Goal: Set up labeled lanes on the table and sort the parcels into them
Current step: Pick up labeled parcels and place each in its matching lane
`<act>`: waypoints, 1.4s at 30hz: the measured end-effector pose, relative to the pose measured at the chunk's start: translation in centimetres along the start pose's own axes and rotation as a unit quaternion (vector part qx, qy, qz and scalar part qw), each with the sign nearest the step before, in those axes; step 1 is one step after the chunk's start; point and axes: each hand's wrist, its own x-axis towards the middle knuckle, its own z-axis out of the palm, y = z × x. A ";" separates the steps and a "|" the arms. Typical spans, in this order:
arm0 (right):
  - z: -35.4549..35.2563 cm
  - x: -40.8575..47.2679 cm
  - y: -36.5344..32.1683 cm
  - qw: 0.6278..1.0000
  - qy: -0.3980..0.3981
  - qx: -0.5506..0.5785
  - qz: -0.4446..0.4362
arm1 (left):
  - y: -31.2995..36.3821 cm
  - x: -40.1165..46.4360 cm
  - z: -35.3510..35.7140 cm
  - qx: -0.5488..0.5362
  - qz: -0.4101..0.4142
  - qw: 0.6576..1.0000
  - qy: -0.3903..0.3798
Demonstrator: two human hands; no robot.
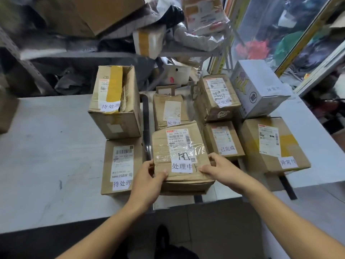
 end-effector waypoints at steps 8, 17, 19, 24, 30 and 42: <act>1.2 1.3 0.1 0.989 0.013 -0.143 0.019 | -0.8 1.2 0.6 0.061 -0.036 0.997 0.014; 2.2 2.5 -0.7 0.953 0.093 -0.287 0.016 | -1.3 2.3 1.6 0.259 -0.003 0.966 0.015; 2.5 2.6 -0.7 0.945 0.097 -0.313 0.010 | -1.7 2.4 1.8 0.293 0.010 0.956 0.017; 3.6 2.9 0.3 0.914 0.108 -0.391 -0.007 | -2.8 2.7 2.2 0.382 0.043 0.923 0.021; 4.1 3.2 0.2 0.881 0.123 -0.456 -0.028 | -3.1 2.6 2.0 0.427 0.105 0.897 0.035; 5.0 2.8 -3.6 0.866 0.153 -0.463 -0.113 | -2.1 3.8 0.0 0.329 0.166 0.928 0.054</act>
